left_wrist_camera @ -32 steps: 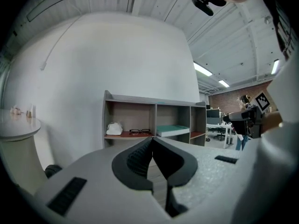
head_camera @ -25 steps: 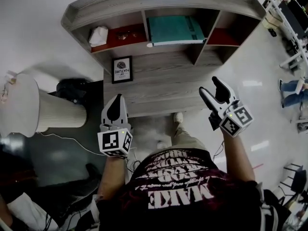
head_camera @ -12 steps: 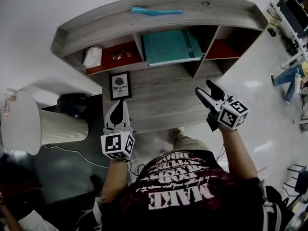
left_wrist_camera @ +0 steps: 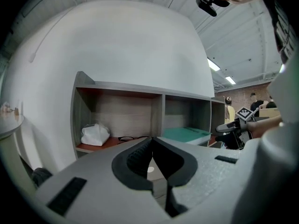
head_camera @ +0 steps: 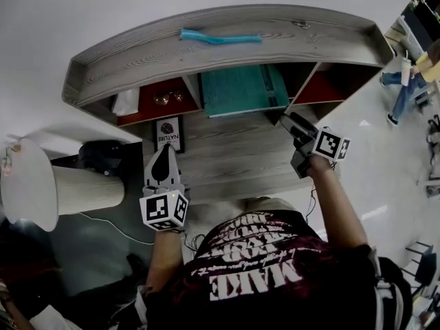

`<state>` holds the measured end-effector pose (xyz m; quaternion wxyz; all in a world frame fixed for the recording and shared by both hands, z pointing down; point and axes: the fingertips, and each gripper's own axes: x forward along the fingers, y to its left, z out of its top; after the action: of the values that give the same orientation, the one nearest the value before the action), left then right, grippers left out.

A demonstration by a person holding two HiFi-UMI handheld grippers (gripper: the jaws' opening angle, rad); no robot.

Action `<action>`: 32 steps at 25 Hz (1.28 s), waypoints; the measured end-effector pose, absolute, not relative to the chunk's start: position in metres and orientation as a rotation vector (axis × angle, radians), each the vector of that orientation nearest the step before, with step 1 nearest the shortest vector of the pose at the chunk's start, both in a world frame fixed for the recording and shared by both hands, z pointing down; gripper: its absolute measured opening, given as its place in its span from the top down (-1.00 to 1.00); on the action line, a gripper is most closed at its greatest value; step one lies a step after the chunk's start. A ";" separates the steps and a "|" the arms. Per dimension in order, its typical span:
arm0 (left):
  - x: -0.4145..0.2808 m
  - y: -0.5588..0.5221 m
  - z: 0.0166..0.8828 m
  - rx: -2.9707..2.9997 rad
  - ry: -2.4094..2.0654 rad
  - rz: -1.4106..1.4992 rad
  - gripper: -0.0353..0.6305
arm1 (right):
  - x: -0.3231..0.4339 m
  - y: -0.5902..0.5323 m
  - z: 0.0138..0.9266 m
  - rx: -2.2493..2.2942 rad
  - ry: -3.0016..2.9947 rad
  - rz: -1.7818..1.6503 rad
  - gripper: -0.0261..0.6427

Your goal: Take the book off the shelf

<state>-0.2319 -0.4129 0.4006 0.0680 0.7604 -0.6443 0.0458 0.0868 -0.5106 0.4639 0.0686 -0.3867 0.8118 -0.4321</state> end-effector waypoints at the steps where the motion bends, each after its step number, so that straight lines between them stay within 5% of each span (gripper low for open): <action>1: -0.230 -0.418 0.401 2.290 -1.942 0.141 0.88 | 0.089 -0.517 0.467 -1.161 2.409 -1.342 -0.12; 13: -0.220 -0.432 0.414 2.238 -1.978 0.190 0.88 | 0.089 -0.572 0.489 -1.040 2.281 -1.503 -0.16; 23: -0.229 -0.402 0.416 2.203 -2.018 0.222 0.88 | 0.080 -0.565 0.496 -0.868 2.117 -1.637 0.31; 32: -0.242 -0.351 0.426 2.192 -2.013 0.230 0.88 | 0.085 -0.507 0.501 -0.822 1.927 -1.680 0.37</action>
<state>-0.2417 -0.3506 0.4259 0.0782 0.7321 -0.6723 0.0769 0.0848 -0.5067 0.5009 0.2261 -0.2982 0.6990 -0.6094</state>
